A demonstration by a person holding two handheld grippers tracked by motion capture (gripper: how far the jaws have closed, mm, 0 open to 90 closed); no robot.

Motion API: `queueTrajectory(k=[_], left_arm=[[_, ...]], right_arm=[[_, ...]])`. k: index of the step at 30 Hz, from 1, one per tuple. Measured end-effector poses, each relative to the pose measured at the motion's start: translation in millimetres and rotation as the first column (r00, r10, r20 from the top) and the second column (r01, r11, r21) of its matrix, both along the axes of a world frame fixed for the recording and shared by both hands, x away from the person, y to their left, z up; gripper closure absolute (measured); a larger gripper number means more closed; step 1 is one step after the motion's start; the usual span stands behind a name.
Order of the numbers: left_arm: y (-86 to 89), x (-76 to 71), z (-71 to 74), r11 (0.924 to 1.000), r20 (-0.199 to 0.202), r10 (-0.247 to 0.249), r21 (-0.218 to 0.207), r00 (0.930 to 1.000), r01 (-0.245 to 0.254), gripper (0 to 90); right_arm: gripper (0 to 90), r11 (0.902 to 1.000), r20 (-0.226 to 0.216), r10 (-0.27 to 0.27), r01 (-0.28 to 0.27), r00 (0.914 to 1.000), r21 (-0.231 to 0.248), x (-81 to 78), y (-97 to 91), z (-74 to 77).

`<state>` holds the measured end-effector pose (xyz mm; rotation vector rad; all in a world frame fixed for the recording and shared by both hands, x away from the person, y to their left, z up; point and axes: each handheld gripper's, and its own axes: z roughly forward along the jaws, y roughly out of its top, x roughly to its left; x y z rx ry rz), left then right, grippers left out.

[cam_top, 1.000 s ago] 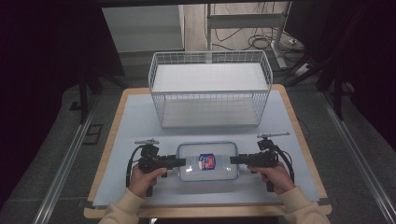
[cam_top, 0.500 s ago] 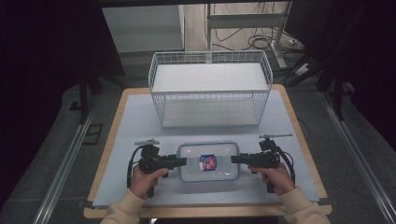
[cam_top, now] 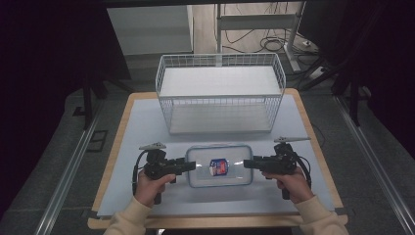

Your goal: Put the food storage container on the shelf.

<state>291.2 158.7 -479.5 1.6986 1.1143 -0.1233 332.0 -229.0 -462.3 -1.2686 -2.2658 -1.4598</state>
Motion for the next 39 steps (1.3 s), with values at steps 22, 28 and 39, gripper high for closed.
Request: queueTrajectory(k=[22, 28, 39], left_arm=[[0.1, 10.7, 49.7, 0.9999, 0.113, 0.005, 0.013, 0.9936, -0.006, 49.7], [0.3, 15.7, 68.2, 0.9999, 0.138, 0.007, 0.014, 0.9905, -0.009, 49.7], [1.8, 26.0, 95.0, 0.9998, 0.184, 0.013, 0.01, 0.9828, -0.015, 49.7]], right_arm=[[52.8, 0.9998, 0.126, -0.002, -0.001, 0.992, 0.022, 8.2, -0.4, 44.1], [52.8, 0.9997, 0.158, -0.004, 0.0, 0.9874, 0.025, 13.1, 0.2, 61.5], [52.6, 0.9997, 0.217, -0.008, 0.003, 0.9762, 0.022, 23.9, 2.4, 93.5]])
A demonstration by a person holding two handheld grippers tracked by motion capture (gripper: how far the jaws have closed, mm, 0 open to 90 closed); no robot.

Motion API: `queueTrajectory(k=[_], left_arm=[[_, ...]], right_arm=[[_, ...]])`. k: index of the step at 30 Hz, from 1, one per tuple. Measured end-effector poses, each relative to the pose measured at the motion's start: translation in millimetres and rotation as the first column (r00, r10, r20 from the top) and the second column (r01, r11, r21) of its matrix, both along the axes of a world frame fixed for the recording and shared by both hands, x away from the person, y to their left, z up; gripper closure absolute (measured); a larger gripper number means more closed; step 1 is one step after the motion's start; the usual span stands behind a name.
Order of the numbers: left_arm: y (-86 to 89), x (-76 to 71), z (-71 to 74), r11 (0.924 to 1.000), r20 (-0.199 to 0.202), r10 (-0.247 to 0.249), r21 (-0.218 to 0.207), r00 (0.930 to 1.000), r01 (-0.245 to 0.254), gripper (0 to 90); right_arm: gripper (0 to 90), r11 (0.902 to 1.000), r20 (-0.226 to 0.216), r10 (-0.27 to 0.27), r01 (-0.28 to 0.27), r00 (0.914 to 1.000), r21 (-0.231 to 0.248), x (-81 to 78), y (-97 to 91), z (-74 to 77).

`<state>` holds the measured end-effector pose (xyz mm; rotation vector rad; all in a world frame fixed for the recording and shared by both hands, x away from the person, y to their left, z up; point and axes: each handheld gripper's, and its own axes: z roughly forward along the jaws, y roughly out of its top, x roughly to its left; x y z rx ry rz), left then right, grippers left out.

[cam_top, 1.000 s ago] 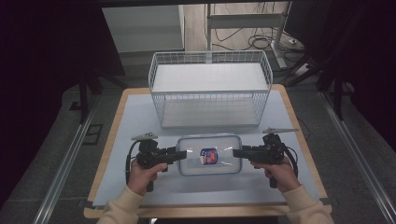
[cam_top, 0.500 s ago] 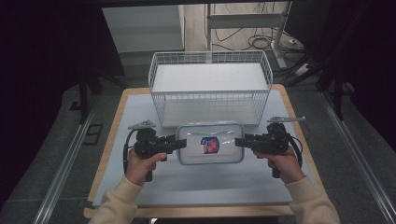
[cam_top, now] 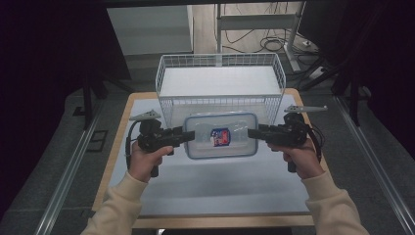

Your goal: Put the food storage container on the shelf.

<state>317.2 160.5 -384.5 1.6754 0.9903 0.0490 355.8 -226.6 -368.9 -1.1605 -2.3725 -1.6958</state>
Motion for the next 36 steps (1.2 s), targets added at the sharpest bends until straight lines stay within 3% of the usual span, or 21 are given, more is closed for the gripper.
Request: queueTrajectory(k=[24, 36], left_arm=[[-1.6, 23.3, 42.1, 0.9997, 0.043, 0.004, 0.024, 0.9991, -0.005, 49.7], [-5.0, 47.5, 62.1, 0.9994, 0.056, -0.014, 0.033, 0.9983, 0.013, 49.7]], right_arm=[[52.3, 1.0, 0.052, -0.005, 0.004, 0.9986, 0.005, 22.0, 0.1, 36.8], [52.3, 0.9994, 0.065, -0.029, 0.028, 0.9975, 0.018, 39.3, -3.9, 54.4]])
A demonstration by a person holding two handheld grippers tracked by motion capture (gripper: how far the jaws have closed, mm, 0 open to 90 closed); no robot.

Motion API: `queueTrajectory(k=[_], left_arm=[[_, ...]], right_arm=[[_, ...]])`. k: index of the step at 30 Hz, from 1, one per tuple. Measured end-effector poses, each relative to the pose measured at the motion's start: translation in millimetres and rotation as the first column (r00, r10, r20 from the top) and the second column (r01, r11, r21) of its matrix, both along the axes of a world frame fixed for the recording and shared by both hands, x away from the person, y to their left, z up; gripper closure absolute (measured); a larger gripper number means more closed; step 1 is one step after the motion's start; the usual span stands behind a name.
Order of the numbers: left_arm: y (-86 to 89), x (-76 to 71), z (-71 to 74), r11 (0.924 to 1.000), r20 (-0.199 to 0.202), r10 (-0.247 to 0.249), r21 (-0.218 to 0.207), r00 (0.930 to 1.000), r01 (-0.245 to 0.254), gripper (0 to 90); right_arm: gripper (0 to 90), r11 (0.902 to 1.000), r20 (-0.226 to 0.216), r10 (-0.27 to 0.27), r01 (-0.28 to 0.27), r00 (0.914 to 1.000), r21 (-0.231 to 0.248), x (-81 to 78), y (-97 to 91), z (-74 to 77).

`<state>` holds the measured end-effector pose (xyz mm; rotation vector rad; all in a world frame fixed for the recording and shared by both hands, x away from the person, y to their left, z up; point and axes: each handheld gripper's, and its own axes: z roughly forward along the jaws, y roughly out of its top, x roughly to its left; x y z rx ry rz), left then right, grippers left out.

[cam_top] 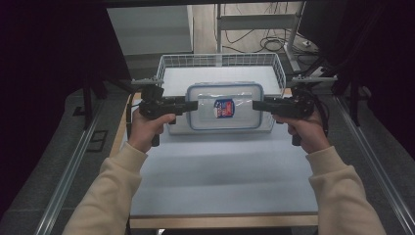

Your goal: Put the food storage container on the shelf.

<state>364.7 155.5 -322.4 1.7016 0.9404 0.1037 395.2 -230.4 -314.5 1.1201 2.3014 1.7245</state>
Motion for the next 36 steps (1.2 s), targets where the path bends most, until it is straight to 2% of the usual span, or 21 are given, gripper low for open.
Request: queueTrajectory(k=[7, 9, 10, 11, 12, 13, 15, 18, 19, 20, 21, 22, 23, 24, 25, 26, 29, 30, 33, 34, 36], left_arm=[[0.0, 17.5, 14.6, 0.9999, 0.014, -0.004, 0.013, 0.9999, 0.004, 49.7], [0.9, 27.0, 18.3, 1.0, 0.009, -0.004, 0.0, 1.0, 0.004, 49.7], [2.0, 37.9, 22.1, 0.9999, 0.003, -0.006, -0.014, 1.0, 0.006, 49.7], [2.0, 37.9, 22.1, 0.9999, 0.003, -0.006, -0.014, 1.0, 0.006, 49.7], [2.5, 48.8, 27.1, 0.9998, 0.006, -0.006, -0.018, 1.0, 0.007, 49.7], [2.5, 48.8, 27.1, 0.9998, 0.006, -0.006, -0.018, 1.0, 0.007, 49.7], [2.9, 59.9, 31.7, 0.9997, 0.0, -0.01, -0.022, 0.9999, 0.01, 49.7], [4.2, 76.9, 35.1, 0.9996, -0.024, -0.011, -0.025, 0.9996, 0.01, 49.7], [4.8, 82.3, 35.2, 0.9996, -0.028, -0.01, -0.028, 0.9996, 0.009, 49.7], [5.7, 87.8, 34.8, 0.9995, -0.031, -0.007, -0.032, 0.9995, 0.006, 49.7], [7.1, 93.3, 34.1, 0.9995, -0.036, -0.006, -0.032, 0.9993, 0.005, 49.7], [9.2, 103.3, 32.3, 0.9993, -0.051, -0.003, -0.038, 0.9987, 0.001, 49.7], [9.2, 103.3, 32.3, 0.9993, -0.051, -0.003, -0.038, 0.9987, 0.001, 49.6], [11.2, 111.3, 29.1, 0.9987, -0.075, 0.005, -0.051, 0.9972, -0.009, 49.6], [11.2, 111.3, 29.1, 0.9987, -0.075, 0.005, -0.051, 0.9972, -0.009, 49.6], [12.2, 118.7, 24.6, 0.9987, -0.095, 0.006, -0.05, 0.9955, -0.01, 49.6], [13.1, 124.2, 20.0, 0.9992, -0.115, 0.002, -0.039, 0.9933, -0.006, 49.5], [14.0, 127.9, 17.7, 0.9979, -0.125, 0.006, -0.064, 0.9921, -0.014, 49.5], [14.3, 131.3, 16.6, 0.9969, -0.135, 0.013, -0.075, 0.9908, -0.023, 49.4], [14.3, 133.2, 16.3, 0.996, -0.149, 0.02, -0.083, 0.9887, -0.033, 49.4], [15.1, 140.3, 14.5, 0.9918, -0.193, 0.038, -0.113, 0.9804, -0.061, 49.0]], right_arm=[[52.3, 0.9999, -0.001, -0.003, 0.003, 1.0, 0.013, 13.6, -0.9, 8.7], [52.4, 0.9999, -0.003, -0.011, 0.011, 0.9999, 0.009, 24.1, 0.0, 16.3], [52.4, 0.9999, -0.005, -0.013, 0.013, 0.9999, 0.005, 28.2, 0.3, 19.2], [52.4, 0.9999, -0.005, -0.013, 0.013, 0.9999, 0.005, 28.2, 0.3, 19.2], [52.4, 0.9999, -0.01, -0.015, 0.015, 0.9998, 0.003, 37.7, 0.7, 24.5], [52.4, 0.9999, -0.01, -0.015, 0.015, 0.9998, 0.003, 37.7, 0.7, 24.5], [52.5, 0.9998, -0.021, -0.018, 0.019, 0.9996, 0.007, 47.8, 0.7, 29.7], [52.4, 0.9997, -0.04, -0.023, 0.023, 0.9989, -0.001, 69.5, 2.2, 37.7], [52.4, 0.9997, -0.04, -0.023, 0.023, 0.9989, -0.001, 69.5, 2.2, 37.7], [52.4, 0.9997, -0.066, -0.024, 0.024, 0.9975, 0.001, 81.2, 3.6, 38.3], [52.4, 0.9997, -0.066, -0.024, 0.024, 0.9975, 0.001, 81.2, 3.6, 38.3], [52.4, 0.9996, -0.079, -0.028, 0.029, 0.9965, 0.002, 91.8, 5.8, 37.5], [52.4, 0.9996, -0.079, -0.028, 0.029, 0.9965, 0.002, 91.8, 5.8, 37.5], [52.3, 0.9995, -0.096, -0.03, 0.031, 0.995, -0.001, 101.5, 8.1, 35.5], [52.3, 0.9995, -0.096, -0.03, 0.031, 0.995, -0.001, 101.5, 8.1, 35.5], [52.2, 0.9995, -0.125, -0.033, 0.033, 0.9916, -0.001, 109.7, 9.9, 32.2], [51.9, 0.9993, -0.143, -0.037, 0.036, 0.989, -0.01, 116.3, 11.2, 28.5], [51.6, 0.999, -0.159, -0.044, 0.044, 0.9863, -0.003, 121.0, 11.4, 26.2], [51.1, 0.9985, -0.172, -0.053, 0.054, 0.9837, 0.001, 125.9, 12.6, 26.5], [51.1, 0.9985, -0.172, -0.053, 0.054, 0.9837, 0.001, 125.9, 12.6, 26.5], [50.6, 0.9974, -0.203, -0.07, 0.072, 0.9767, 0.0, 131.9, 13.9, 27.1]])
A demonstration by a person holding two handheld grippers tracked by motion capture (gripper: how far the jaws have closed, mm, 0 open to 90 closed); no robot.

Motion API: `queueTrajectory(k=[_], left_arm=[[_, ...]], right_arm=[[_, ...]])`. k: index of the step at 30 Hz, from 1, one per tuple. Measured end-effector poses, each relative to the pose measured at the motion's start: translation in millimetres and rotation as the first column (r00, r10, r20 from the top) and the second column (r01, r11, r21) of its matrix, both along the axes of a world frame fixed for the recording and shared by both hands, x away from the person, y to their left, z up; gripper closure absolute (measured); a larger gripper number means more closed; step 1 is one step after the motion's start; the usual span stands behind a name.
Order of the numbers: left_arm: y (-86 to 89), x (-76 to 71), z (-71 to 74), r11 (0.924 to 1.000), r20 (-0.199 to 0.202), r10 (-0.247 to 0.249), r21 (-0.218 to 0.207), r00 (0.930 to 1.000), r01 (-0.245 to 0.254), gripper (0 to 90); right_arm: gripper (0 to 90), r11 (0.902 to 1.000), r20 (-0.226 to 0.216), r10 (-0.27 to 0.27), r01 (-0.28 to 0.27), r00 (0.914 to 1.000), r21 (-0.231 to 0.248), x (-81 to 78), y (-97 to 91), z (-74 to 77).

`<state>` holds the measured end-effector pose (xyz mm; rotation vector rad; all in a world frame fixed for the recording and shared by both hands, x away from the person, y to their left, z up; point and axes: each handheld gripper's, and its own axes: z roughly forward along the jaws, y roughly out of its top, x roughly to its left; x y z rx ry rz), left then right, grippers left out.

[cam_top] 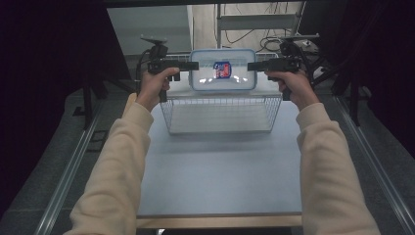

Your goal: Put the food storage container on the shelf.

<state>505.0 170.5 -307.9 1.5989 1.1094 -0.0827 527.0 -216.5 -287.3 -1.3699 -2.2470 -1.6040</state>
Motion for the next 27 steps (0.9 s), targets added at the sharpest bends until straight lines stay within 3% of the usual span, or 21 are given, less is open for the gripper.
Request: queueTrajectory(k=[3, 6, 8, 9, 10, 11, 13, 17, 18, 19, 20, 22, 23, 25, 27], left_arm=[[0.1, 4.7, -0.5, 0.9999, -0.017, 0.014, -0.004, 0.9997, -0.014, 48.3], [0.2, 11.9, -3.2, 0.9994, -0.055, 0.023, -0.025, 0.9982, -0.024, 48.0], [0.5, 16.6, -5.9, 0.9991, -0.085, 0.028, -0.029, 0.996, -0.031, 47.7], [-0.9, 20.6, -8.9, 0.999, -0.098, 0.044, 0.001, 0.9942, -0.044, 46.2], [-2.7, 22.0, -9.9, 0.9971, -0.098, 0.07, 0.035, 0.9927, -0.067, 45.3], [-2.4, 23.6, -11.3, 0.9972, -0.102, 0.075, 0.017, 0.992, -0.073, 46.1], [-2.4, 25.1, -12.5, 0.9969, -0.111, 0.079, 0.003, 0.9907, -0.079, 47.3], [-6.0, 26.3, -12.6, 0.9946, -0.1, 0.104, 0.008, 0.9896, -0.103, 44.8], [-5.4, 23.2, -10.1, 0.9925, -0.069, 0.122, 0.01, 0.9902, -0.122, 42.7], [-5.4, 23.2, -10.1, 0.9925, -0.069, 0.122, 0.01, 0.9902, -0.122, 40.5], [-2.9, 17.7, -5.2, 0.9893, -0.033, 0.146, 0.006, 0.9887, -0.146, 39.5], [-1.8, 14.1, -2.2, 0.989, -0.012, 0.146, 0.023, 0.9892, -0.146, 38.9], [-0.1, 5.1, 2.6, 0.9884, 0.019, 0.143, 0.049, 0.9895, -0.144, 38.1], [0.6, -0.1, 4.2, 0.9873, 0.032, 0.145, 0.062, 0.9889, -0.147, 37.9], [3.0, -10.9, 5.1, 0.9878, 0.048, 0.136, 0.071, 0.9896, -0.139, 36.8]], right_arm=[[50.1, 0.9999, -0.024, -0.011, 0.011, 0.9997, 0.002, 3.9, 1.2, -0.3], [49.1, 0.9988, -0.077, -0.042, 0.044, 0.9962, 0.021, 10.9, 1.3, -3.0], [48.6, 0.9983, -0.085, -0.051, 0.053, 0.995, 0.022, 12.4, 1.7, -4.1], [48.6, 0.9968, -0.098, -0.078, 0.079, 0.9921, 0.009, 14.7, 2.8, -5.8], [50.4, 0.9963, -0.103, -0.085, 0.085, 0.9911, -0.003, 16.0, 3.6, -6.9], [51.4, 0.9952, -0.111, -0.097, 0.095, 0.9891, -0.024, 17.1, 5.3, -8.1], [51.7, 0.9939, -0.102, -0.109, 0.108, 0.9888, -0.023, 17.1, 5.7, -7.8], [50.0, 0.992, -0.096, -0.126, 0.124, 0.9875, -0.022, 14.4, 6.0, -8.6], [48.2, 0.9899, -0.072, -0.142, 0.141, 0.9873, -0.017, 11.3, 3.2, -9.2], [47.3, 0.989, -0.056, -0.148, 0.147, 0.9875, -0.019, 8.7, 1.2, -8.8], [46.2, 0.9886, -0.038, -0.15, 0.149, 0.988, -0.017, 5.5, -1.0, -7.9], [43.4, 0.9898, 0.01, -0.14, 0.14, 0.9901, -0.026, -2.3, -5.4, -5.9], [42.6, 0.9903, 0.034, -0.132, 0.134, 0.9906, -0.037, -7.0, -7.5, -4.9], [41.4, 0.9914, 0.057, -0.121, 0.123, 0.9911, -0.045, -12.2, -9.3, -4.3], [38.6, 0.9913, 0.112, -0.104, 0.112, 0.9882, -0.069, -24.5, -12.3, -3.2]])
